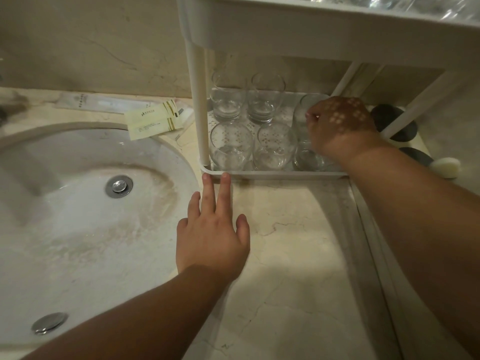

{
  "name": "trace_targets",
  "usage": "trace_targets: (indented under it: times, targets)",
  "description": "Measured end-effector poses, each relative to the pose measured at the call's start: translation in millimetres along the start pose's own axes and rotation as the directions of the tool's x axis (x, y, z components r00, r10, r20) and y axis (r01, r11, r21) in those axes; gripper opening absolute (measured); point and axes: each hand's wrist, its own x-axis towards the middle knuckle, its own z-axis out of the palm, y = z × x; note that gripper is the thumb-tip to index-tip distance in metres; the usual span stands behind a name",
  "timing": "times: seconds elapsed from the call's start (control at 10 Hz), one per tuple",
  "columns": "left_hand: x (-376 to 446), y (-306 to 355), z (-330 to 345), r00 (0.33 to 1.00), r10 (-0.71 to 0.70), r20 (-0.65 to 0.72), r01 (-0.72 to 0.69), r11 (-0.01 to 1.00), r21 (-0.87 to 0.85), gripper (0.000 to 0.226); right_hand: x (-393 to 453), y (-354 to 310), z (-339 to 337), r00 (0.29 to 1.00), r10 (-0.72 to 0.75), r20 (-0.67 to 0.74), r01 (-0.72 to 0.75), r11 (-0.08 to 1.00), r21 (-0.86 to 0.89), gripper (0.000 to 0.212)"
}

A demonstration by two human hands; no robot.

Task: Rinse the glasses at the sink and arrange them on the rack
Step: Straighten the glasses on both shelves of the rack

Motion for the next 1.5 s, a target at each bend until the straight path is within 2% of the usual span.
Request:
trace_targets:
  times: [0.1, 0.2, 0.3, 0.4, 0.5, 0.6, 0.7, 1.0, 1.2, 1.5]
  targets:
    - [0, 0, 0, 1.000, 0.000, 0.002, 0.000, 1.000, 0.002, 0.075, 0, 0, -2, 0.996, 0.052, -0.066, -0.050, 0.998, 0.038, 0.033]
    - [-1, 0, 0, 1.000, -0.004, 0.005, 0.004, 1.000, -0.002, 0.075, 5, -5, -4, 0.973, -0.063, -0.220, 0.075, 0.996, 0.049, 0.029]
    - [-1, 1, -1, 1.000, -0.003, 0.003, 0.003, 1.000, -0.004, 0.074, 12, -19, -4, 0.953, -0.242, -0.184, 0.270, 0.951, 0.148, 0.034]
    - [0, 1, -1, 1.000, 0.003, -0.002, -0.003, 1.000, -0.009, 0.074, 22, -34, -4, 0.964, -0.262, -0.035, 0.262, 0.932, 0.252, 0.048]
    - [0, 0, 1, 1.000, 0.006, -0.011, -0.006, 1.000, -0.013, 0.075, 33, -43, -4, 0.956, -0.291, 0.034, 0.274, 0.929, 0.250, 0.047]
    - [-1, -1, 2, 1.000, 0.009, -0.016, -0.009, 1.000, -0.008, 0.076, 40, -49, -6, 0.953, -0.302, 0.006, 0.295, 0.936, 0.189, 0.032]
    - [0, 0, 2, 1.000, 0.011, -0.018, -0.012, 1.000, -0.007, 0.076, 41, -53, -10, 0.964, -0.267, 0.014, 0.261, 0.951, 0.163, 0.030]
    - [0, 0, 2, 1.000, 0.011, -0.014, -0.011, 1.000, 0.000, 0.076, 29, -47, -14, 0.975, -0.218, 0.048, 0.199, 0.945, 0.259, 0.024]
    - [1, 0, 1, 1.000, 0.014, -0.011, -0.014, 1.000, 0.003, 0.075, 17, -44, -15, 0.970, -0.226, 0.087, 0.202, 0.953, 0.224, 0.021]
    - [0, 0, 0, 1.000, 0.017, -0.006, -0.017, 1.000, 0.001, 0.074, 0, -39, -19, 0.980, -0.185, 0.074, 0.165, 0.962, 0.219, 0.016]
